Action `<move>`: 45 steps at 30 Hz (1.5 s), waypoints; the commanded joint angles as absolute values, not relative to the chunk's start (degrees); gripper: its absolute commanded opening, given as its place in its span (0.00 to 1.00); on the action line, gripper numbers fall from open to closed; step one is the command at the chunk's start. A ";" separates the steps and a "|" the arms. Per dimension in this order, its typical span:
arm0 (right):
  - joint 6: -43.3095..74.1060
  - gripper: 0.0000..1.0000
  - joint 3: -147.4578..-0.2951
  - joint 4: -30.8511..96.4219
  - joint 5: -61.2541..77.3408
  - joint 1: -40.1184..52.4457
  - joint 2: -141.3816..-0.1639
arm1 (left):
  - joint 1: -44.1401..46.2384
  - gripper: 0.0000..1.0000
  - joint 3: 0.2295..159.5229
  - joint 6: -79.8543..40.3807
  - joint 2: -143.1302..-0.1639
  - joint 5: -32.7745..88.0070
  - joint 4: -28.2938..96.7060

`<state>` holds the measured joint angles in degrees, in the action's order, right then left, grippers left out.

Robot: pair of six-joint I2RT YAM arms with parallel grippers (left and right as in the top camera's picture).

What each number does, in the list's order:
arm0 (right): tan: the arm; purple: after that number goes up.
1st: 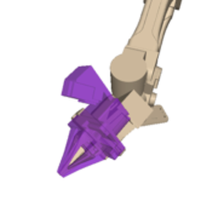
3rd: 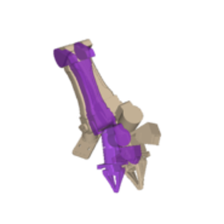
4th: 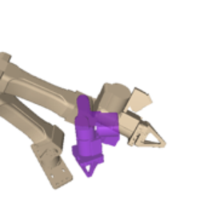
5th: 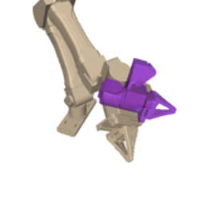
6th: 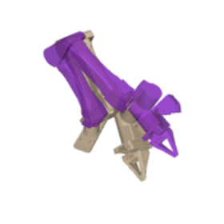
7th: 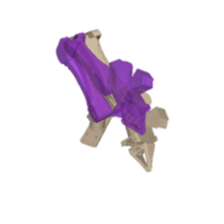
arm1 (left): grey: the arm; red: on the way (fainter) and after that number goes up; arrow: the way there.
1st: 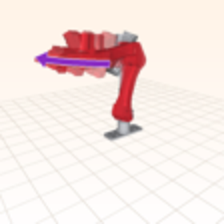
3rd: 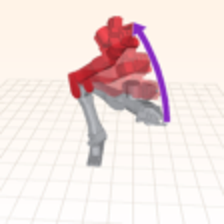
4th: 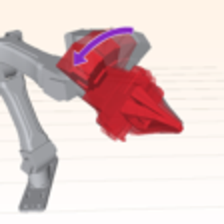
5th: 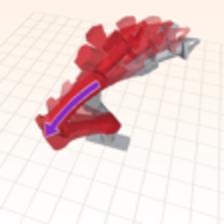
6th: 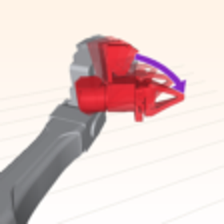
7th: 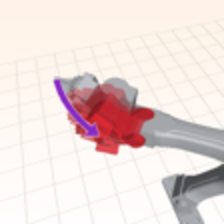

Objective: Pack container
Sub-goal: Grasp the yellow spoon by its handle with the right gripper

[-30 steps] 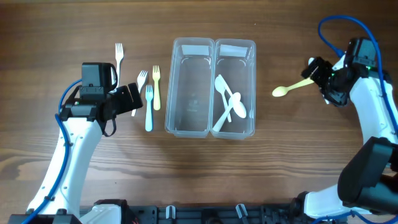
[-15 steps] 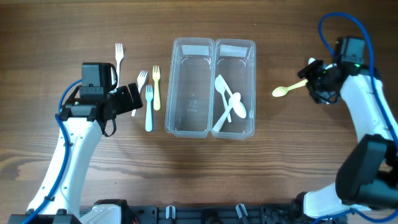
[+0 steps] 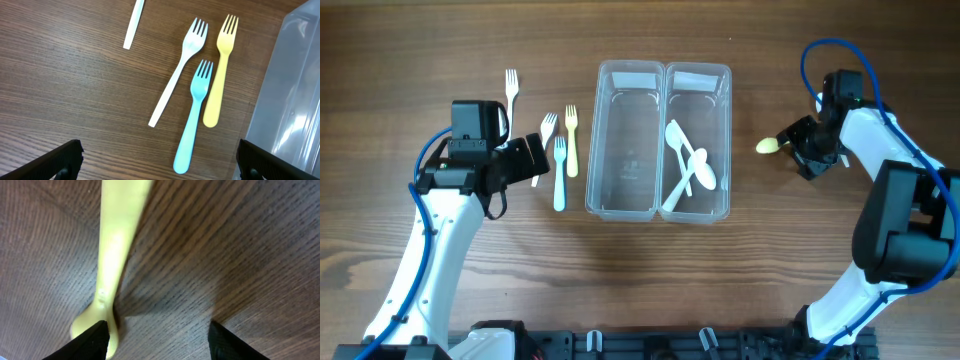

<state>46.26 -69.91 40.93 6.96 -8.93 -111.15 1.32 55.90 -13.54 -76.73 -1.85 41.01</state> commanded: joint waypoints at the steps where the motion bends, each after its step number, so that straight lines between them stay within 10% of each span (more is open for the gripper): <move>1: 46.61 0.63 -69.93 40.95 5.50 -8.95 -112.73 | 0.84 1.00 56.69 -12.21 -76.88 -2.44 41.01; 30: 53.93 0.58 -74.76 43.99 5.74 -8.47 -120.46 | 0.84 1.00 56.69 -12.21 -76.88 -2.44 41.01; 45: 43.00 0.37 -74.78 52.10 -1.72 -8.40 -120.42 | 0.84 1.00 56.69 -12.21 -76.88 -2.44 40.99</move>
<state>46.35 -76.97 50.87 2.87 -8.60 -116.42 1.32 55.90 -13.54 -76.73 -1.85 40.99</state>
